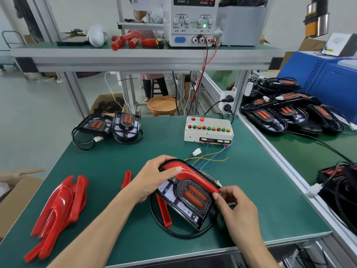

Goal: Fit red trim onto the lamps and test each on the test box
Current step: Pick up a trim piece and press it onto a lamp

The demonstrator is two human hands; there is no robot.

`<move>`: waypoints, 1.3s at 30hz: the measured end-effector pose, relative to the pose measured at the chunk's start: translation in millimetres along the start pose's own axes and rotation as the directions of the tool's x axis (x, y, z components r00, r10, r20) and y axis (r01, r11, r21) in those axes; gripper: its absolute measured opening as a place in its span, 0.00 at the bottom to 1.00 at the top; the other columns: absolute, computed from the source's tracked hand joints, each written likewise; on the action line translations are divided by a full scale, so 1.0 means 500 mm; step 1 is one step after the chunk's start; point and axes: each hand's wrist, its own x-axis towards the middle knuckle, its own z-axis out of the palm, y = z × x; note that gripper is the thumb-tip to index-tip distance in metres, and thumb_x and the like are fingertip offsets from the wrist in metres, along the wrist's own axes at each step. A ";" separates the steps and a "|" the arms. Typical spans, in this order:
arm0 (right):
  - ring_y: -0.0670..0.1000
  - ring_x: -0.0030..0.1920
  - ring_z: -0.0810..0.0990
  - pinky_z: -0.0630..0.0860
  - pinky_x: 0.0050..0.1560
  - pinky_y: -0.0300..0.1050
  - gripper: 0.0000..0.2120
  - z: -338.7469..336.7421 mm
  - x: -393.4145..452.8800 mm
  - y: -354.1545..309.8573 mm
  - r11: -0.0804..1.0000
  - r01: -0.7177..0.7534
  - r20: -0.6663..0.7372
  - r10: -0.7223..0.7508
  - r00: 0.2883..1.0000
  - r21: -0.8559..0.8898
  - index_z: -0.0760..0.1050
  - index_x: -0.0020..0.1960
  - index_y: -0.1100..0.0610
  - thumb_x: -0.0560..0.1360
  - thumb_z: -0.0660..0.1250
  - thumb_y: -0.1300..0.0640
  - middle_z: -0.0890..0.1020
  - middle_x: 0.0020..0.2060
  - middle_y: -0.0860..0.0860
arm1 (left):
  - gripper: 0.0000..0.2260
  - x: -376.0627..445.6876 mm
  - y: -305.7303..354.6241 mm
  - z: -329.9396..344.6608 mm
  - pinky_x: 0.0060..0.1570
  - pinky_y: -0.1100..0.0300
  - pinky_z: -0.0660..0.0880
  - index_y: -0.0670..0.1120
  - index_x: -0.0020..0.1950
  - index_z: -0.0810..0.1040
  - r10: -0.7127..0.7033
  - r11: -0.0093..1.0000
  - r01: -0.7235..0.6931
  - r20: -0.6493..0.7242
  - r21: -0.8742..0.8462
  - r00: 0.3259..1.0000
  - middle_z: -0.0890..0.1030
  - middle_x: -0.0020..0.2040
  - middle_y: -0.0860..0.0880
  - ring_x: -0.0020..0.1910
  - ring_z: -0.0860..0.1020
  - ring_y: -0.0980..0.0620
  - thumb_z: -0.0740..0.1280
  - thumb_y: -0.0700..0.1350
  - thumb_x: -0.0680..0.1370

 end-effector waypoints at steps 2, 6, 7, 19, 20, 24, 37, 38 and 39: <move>0.44 0.41 0.81 0.74 0.41 0.33 0.06 0.004 0.001 0.000 0.999 -0.019 -0.006 0.019 1.000 0.027 0.80 0.44 0.46 0.74 0.76 0.54 0.83 0.39 0.42 | 0.19 -0.003 0.002 0.002 0.50 0.61 0.80 0.56 0.55 0.83 0.009 1.000 -0.009 -0.006 -0.003 1.000 0.87 0.52 0.50 0.51 0.86 0.50 0.77 0.60 0.68; 0.49 0.42 0.83 0.79 0.48 0.42 0.06 0.009 0.011 0.002 0.979 -0.106 0.031 0.102 0.994 0.173 0.81 0.44 0.48 0.74 0.77 0.57 0.85 0.42 0.48 | 0.21 -0.005 0.003 0.005 0.51 0.61 0.79 0.52 0.57 0.83 0.017 1.000 -0.017 -0.026 -0.004 1.000 0.87 0.52 0.50 0.51 0.85 0.51 0.77 0.60 0.68; 0.51 0.41 0.84 0.80 0.48 0.47 0.06 0.009 0.013 0.003 0.964 -0.145 0.053 0.137 0.989 0.222 0.81 0.44 0.49 0.75 0.77 0.58 0.86 0.42 0.50 | 0.22 -0.006 0.004 0.005 0.52 0.60 0.79 0.52 0.57 0.83 0.014 1.000 -0.014 -0.024 -0.003 1.000 0.87 0.52 0.50 0.51 0.85 0.51 0.77 0.60 0.68; 0.54 0.50 0.86 0.84 0.46 0.45 0.13 0.021 0.025 0.000 0.689 -0.417 0.327 0.268 0.906 0.592 0.81 0.62 0.55 0.80 0.67 0.66 0.85 0.53 0.62 | 0.20 -0.007 0.006 0.001 0.56 0.54 0.80 0.51 0.59 0.82 -0.011 1.000 0.011 -0.010 0.011 1.000 0.86 0.53 0.49 0.52 0.85 0.49 0.79 0.55 0.70; 0.54 0.51 0.86 0.84 0.48 0.46 0.12 0.018 0.027 0.001 0.674 -0.432 0.345 0.269 0.899 0.600 0.82 0.60 0.57 0.80 0.67 0.66 0.85 0.55 0.63 | 0.21 -0.007 0.006 0.000 0.56 0.53 0.80 0.51 0.59 0.82 -0.012 1.000 0.012 -0.004 0.009 1.000 0.86 0.53 0.49 0.52 0.85 0.49 0.79 0.56 0.69; 0.53 0.50 0.86 0.84 0.50 0.43 0.12 0.017 0.029 0.003 0.607 -0.457 0.363 0.280 0.889 0.650 0.82 0.59 0.62 0.79 0.66 0.69 0.86 0.54 0.61 | 0.24 -0.007 0.009 -0.002 0.59 0.51 0.80 0.51 0.60 0.82 -0.022 1.000 0.022 0.019 0.007 1.000 0.86 0.54 0.48 0.53 0.85 0.48 0.79 0.59 0.68; 0.54 0.50 0.87 0.83 0.47 0.40 0.19 0.018 0.030 0.009 0.515 -0.443 0.408 0.187 0.893 0.734 0.80 0.60 0.66 0.70 0.70 0.65 0.86 0.54 0.62 | 0.10 -0.003 0.017 0.004 0.51 0.59 0.81 0.45 0.60 0.83 -0.116 0.972 0.112 -0.004 -0.204 0.993 0.86 0.54 0.43 0.50 0.85 0.49 0.69 0.43 0.80; 0.54 0.50 0.87 0.83 0.47 0.40 0.19 0.018 0.030 0.009 0.511 -0.445 0.410 0.186 0.893 0.736 0.80 0.60 0.66 0.70 0.70 0.65 0.86 0.54 0.62 | 0.10 -0.003 0.017 0.004 0.50 0.59 0.81 0.45 0.60 0.84 -0.111 0.973 0.107 -0.008 -0.205 0.994 0.86 0.54 0.43 0.50 0.85 0.49 0.70 0.43 0.80; 0.55 0.50 0.87 0.83 0.47 0.40 0.19 0.018 0.029 0.010 0.507 -0.447 0.411 0.189 0.892 0.737 0.80 0.61 0.66 0.70 0.70 0.65 0.86 0.55 0.62 | 0.11 -0.004 0.018 0.004 0.50 0.60 0.81 0.45 0.60 0.84 -0.106 0.973 0.102 -0.010 -0.208 0.994 0.86 0.54 0.43 0.49 0.85 0.49 0.70 0.44 0.79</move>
